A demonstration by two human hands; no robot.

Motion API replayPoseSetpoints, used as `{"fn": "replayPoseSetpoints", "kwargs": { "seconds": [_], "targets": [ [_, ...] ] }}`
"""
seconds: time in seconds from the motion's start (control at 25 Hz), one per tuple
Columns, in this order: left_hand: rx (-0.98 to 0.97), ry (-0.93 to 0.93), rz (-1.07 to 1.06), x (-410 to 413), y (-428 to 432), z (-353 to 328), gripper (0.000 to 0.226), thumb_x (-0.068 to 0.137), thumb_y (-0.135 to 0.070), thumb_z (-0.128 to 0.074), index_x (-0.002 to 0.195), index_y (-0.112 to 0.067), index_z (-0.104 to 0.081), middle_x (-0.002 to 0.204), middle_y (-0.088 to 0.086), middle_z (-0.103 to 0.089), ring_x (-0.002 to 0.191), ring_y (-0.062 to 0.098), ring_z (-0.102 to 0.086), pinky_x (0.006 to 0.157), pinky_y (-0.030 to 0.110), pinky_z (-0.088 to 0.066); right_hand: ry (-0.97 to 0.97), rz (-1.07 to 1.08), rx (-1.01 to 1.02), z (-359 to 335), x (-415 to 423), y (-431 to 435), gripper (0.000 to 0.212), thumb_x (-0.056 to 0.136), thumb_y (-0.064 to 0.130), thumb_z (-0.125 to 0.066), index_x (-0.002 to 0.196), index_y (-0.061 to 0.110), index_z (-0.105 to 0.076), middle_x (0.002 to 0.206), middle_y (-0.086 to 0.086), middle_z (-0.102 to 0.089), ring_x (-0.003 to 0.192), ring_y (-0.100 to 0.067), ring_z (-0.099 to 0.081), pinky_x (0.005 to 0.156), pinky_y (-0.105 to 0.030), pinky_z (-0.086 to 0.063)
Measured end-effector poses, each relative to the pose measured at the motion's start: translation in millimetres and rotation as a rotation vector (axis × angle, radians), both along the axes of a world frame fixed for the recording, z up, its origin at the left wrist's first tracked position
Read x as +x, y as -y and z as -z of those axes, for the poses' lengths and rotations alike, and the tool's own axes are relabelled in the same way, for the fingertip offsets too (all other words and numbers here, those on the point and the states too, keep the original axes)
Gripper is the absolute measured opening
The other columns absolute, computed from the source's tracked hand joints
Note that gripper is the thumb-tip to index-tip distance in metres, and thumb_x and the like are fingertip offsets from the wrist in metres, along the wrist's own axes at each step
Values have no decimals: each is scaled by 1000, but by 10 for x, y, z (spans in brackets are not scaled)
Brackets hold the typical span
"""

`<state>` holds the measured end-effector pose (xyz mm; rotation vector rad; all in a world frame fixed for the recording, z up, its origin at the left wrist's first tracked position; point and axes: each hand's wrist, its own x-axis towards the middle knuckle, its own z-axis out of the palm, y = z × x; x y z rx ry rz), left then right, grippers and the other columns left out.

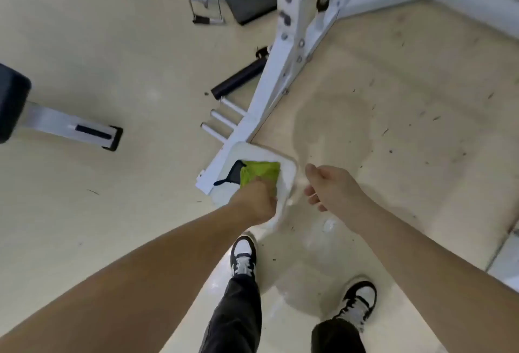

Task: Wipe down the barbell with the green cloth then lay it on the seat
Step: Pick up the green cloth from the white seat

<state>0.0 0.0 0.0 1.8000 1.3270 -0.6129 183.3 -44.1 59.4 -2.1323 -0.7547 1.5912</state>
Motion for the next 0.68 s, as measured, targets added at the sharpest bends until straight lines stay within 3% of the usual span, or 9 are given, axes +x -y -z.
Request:
{"fn": "replayPoseSetpoints", "kwargs": {
  "seconds": [0.12, 0.2, 0.28, 0.36, 0.44, 0.56, 0.64, 0.68],
  "targets": [
    [-19, -107, -25, -209, -241, 760, 49, 105, -29, -45, 150, -12, -42, 157, 12, -38, 127, 31, -54, 94, 41, -52, -58, 54, 4, 594, -382, -216, 70, 105, 60, -29, 115, 0, -64, 94, -22, -72, 75, -24, -63, 80, -48, -54],
    [-18, -118, -69, -268, -366, 1171, 52, 104, -29, -46, 154, -16, -37, 164, 9, -27, 130, 31, -53, 93, 41, -51, -65, 72, 14, 916, -592, -306, 78, 105, 61, -25, 116, -9, -58, 105, -30, -69, 80, -29, -62, 89, -57, -53],
    [16, -67, -63, -270, -433, 1519, 59, 103, -29, -48, 158, -22, -29, 168, 5, -19, 136, 32, -48, 97, 45, -51, -67, 67, -10, 1169, -688, -319, 74, 104, 63, -25, 110, -2, -60, 107, -26, -70, 91, -34, -68, 95, -59, -53],
    [23, -55, -63, -240, -549, 1760, 66, 100, -29, -52, 160, -26, -23, 162, 7, -32, 134, 33, -49, 96, 48, -53, -75, 99, -47, 1329, -677, -331, 61, 105, 62, -27, 94, 14, -64, 104, -18, -73, 98, -34, -70, 96, -54, -55],
    [7, -127, -68, -213, -627, 1867, 63, 97, -28, -56, 156, -24, -33, 149, 11, -43, 131, 34, -47, 94, 48, -54, -109, 175, -92, 1374, -602, -323, 56, 106, 59, -30, 94, 17, -65, 104, -16, -74, 95, -31, -71, 95, -50, -55],
    [95, -291, 70, -138, -647, 1791, 28, 91, -29, -61, 118, -25, -62, 133, 8, -46, 125, 32, -42, 93, 43, -47, -131, 229, -146, 1343, -464, -257, 53, 107, 54, -35, 109, 12, -67, 106, -17, -75, 93, -30, -73, 90, -45, -59],
    [102, -203, 51, 2, -621, 1544, 8, 89, -32, -59, 90, -24, -61, 111, 2, -48, 111, 30, -46, 94, 42, -45, -145, 266, -169, 1247, -367, -227, 51, 107, 53, -38, 114, 12, -67, 106, -15, -76, 94, -31, -74, 88, -43, -59],
    [75, -71, -28, 107, -589, 1363, 16, 90, -30, -56, 78, -21, -52, 95, 1, -49, 97, 28, -49, 85, 37, -47, -156, 288, -173, 1166, -316, -217, 50, 106, 53, -39, 114, 13, -68, 107, -14, -76, 98, -32, -74, 88, -42, -60]
  ]
}}
